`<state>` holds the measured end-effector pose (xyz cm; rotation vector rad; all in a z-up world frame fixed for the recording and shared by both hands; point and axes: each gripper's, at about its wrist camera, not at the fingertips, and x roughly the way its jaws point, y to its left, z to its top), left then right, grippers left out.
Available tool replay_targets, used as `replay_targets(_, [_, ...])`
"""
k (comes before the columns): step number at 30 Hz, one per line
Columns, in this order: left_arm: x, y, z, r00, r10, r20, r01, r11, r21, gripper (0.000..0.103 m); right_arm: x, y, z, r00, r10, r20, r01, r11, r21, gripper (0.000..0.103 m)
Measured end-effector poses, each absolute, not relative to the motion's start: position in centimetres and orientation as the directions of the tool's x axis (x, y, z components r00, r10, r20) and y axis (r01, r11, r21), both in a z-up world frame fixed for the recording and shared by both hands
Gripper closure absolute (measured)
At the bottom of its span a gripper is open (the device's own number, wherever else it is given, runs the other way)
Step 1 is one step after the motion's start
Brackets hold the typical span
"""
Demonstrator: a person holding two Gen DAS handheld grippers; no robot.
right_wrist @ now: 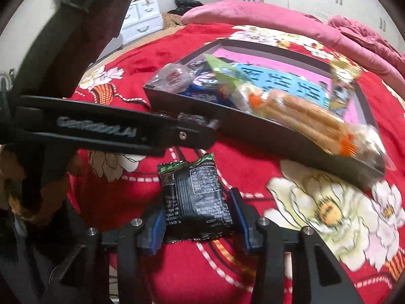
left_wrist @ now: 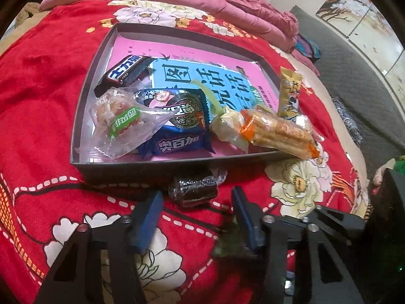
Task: Organize snacks
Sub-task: 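Grasp the green pea pack with the right gripper while the left grasps the dark-wrapped chocolate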
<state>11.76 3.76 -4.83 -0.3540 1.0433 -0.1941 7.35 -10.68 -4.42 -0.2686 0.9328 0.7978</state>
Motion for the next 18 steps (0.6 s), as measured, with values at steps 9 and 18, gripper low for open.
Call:
replay_targets(9, [12.0, 3.5, -5.1, 0.500, -0.286, -0.817, -0.014, 0.941, -0.338, 0.067, 8.5, -14.7, -3.1, 0.402, 0.498, -0.768, -0.588, 0.784, 0.201, 0.057])
replay_targets(18, [10.3, 2.8, -2.3, 0.541, -0.350, -0.765, 0.064, 0.924, -0.377, 0.067, 8.0, -16.4, 0.1, 0.481, 0.527, -0.701, -0.553, 0.803, 0.224, 0.057])
